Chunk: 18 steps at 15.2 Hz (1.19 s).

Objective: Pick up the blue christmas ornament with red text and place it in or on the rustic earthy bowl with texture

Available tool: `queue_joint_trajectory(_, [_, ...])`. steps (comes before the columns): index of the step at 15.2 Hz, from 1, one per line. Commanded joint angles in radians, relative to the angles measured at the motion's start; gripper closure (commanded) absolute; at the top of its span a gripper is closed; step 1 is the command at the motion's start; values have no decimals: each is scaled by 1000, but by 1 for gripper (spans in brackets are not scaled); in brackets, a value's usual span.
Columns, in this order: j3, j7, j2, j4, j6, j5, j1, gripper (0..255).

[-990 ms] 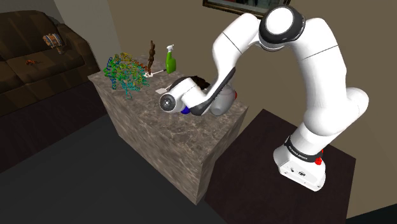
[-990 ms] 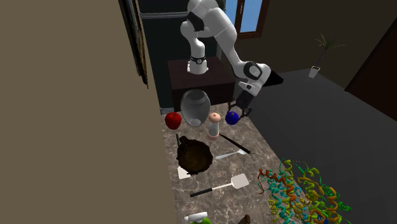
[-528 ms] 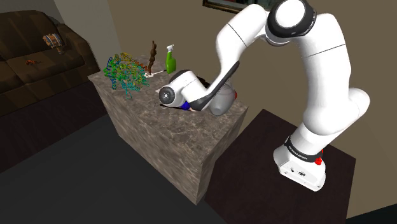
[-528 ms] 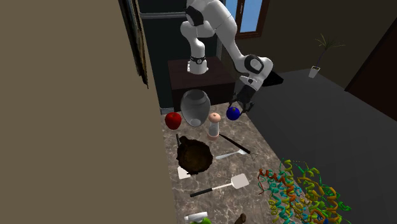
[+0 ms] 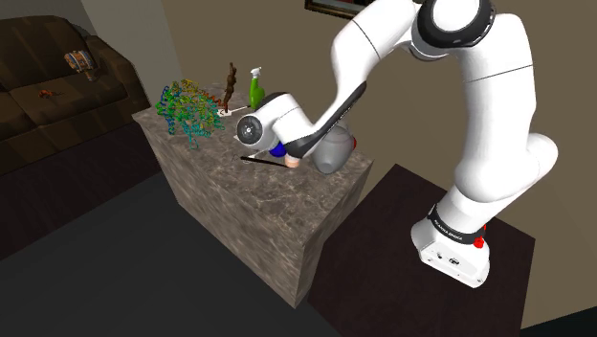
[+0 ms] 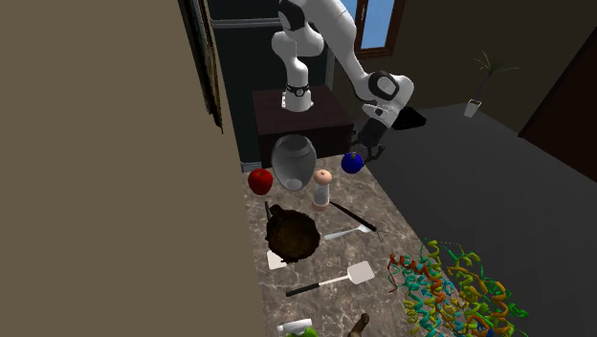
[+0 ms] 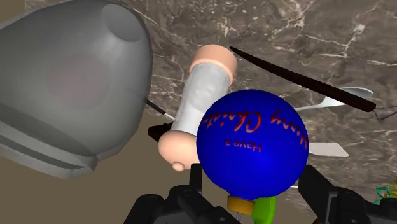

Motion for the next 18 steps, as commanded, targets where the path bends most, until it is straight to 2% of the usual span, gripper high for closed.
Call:
queue_joint_trajectory(1, [14, -15, -23, -6, -2, 18, -10, 255])
queue_joint_trajectory(4, [28, -31, -46, -10, -2, 36, -21, 255])
queue_joint_trajectory(11, [-29, -140, -31, 52, 100, -30, -123, 255])
queue_joint_trajectory(18, [-86, -264, 25, 174, 189, -81, -196, 255])
